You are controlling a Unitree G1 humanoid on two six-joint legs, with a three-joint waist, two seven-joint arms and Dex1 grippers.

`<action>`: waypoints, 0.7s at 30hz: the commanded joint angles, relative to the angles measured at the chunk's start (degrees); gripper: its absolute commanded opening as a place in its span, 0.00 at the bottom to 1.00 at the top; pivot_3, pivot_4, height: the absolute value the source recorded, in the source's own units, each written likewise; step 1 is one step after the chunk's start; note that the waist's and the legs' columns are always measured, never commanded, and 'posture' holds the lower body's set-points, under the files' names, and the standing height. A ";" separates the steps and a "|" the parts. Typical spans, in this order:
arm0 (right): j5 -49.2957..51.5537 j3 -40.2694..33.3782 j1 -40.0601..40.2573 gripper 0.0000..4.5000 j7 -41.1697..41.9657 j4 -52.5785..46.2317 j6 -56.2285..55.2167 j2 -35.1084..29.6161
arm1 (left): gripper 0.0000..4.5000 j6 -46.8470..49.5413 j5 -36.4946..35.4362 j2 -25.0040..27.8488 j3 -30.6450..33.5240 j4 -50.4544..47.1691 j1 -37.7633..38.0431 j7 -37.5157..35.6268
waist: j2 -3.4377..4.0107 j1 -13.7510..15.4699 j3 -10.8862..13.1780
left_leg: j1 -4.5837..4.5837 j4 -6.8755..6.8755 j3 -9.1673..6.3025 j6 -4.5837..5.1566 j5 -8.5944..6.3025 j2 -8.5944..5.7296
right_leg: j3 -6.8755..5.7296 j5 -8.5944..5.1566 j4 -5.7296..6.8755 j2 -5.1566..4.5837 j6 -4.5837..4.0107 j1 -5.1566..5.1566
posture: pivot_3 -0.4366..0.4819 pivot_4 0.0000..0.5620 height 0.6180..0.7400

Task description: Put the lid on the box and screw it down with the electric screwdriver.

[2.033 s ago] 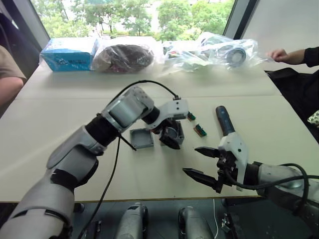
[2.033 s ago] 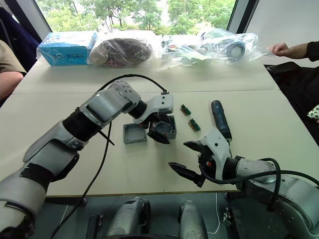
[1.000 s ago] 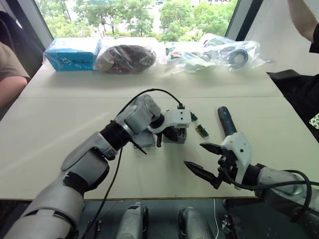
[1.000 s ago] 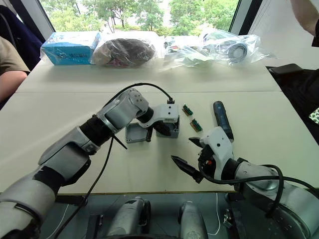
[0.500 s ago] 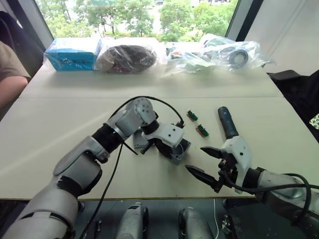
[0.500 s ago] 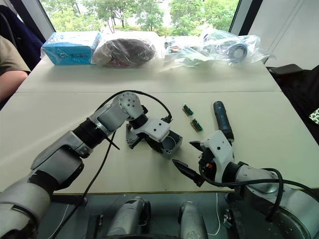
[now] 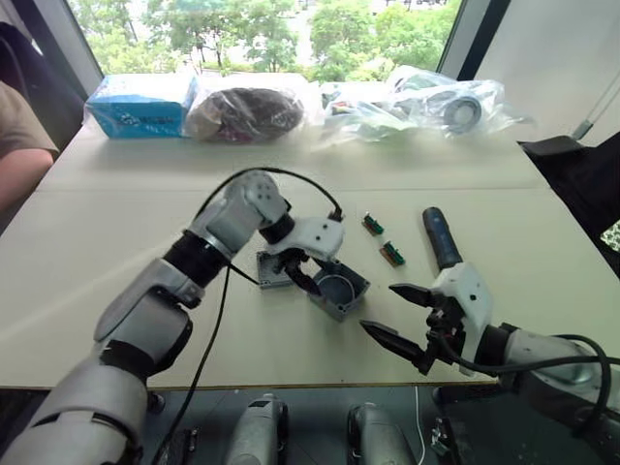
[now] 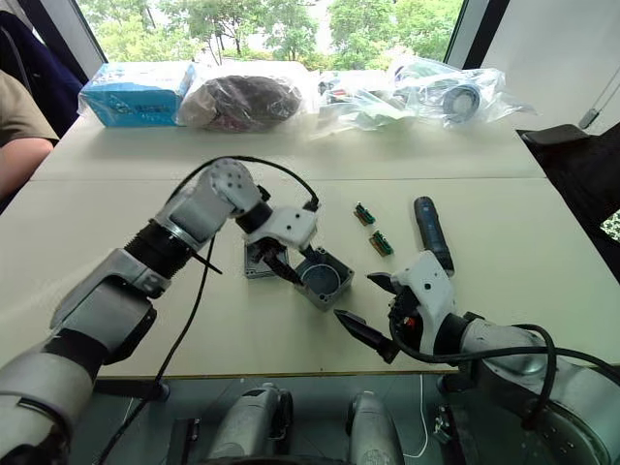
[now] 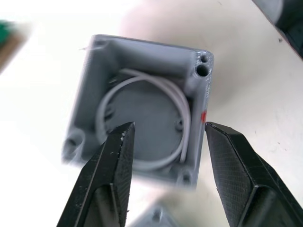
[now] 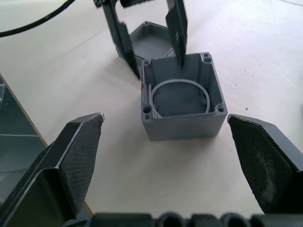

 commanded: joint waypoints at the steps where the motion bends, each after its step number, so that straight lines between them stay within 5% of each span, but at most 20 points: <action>1: 9.15 -5.53 -5.25 1.00 5.51 0.87 -0.41 -5.02 | 0.55 24.95 -5.92 9.28 10.72 -10.90 -2.64 1.36 | -0.03 -1.33 0.05 | 0.03 0.01 0.06 0.00 0.00 0.01 | 0.09 0.06 0.09 0.00 0.11 -0.07 | 0.48 0.27 1.00; 6: 7.38 1.32 -19.07 1.00 11.54 4.13 -0.29 -9.51 | 0.55 57.43 0.92 9.99 14.06 -18.68 1.27 23.44 | 0.09 -1.11 -0.04 | 0.23 0.02 -0.12 0.03 -0.02 -0.03 | 0.01 -0.09 0.40 0.00 0.46 0.12 | 0.48 0.27 1.00; 9: 3.76 6.47 -24.93 1.00 13.31 4.59 0.06 -10.07 | 0.55 71.69 -0.43 8.66 16.26 -25.79 5.51 30.72 | 0.03 -1.34 0.00 | 0.18 0.02 -0.25 0.03 -0.02 -0.08 | 0.01 -0.12 0.40 0.02 0.51 0.13 | 0.48 0.27 1.00; 21: -7.70 15.94 -29.65 1.00 15.42 5.40 -0.04 -7.30 | 0.55 74.75 -6.74 0.62 23.67 -27.59 16.24 53.63 | 0.00 -1.31 0.00 | 0.13 0.03 -0.21 -0.01 0.00 -0.15 | 0.06 -0.11 0.47 -0.07 0.51 0.01 | 0.48 0.27 1.00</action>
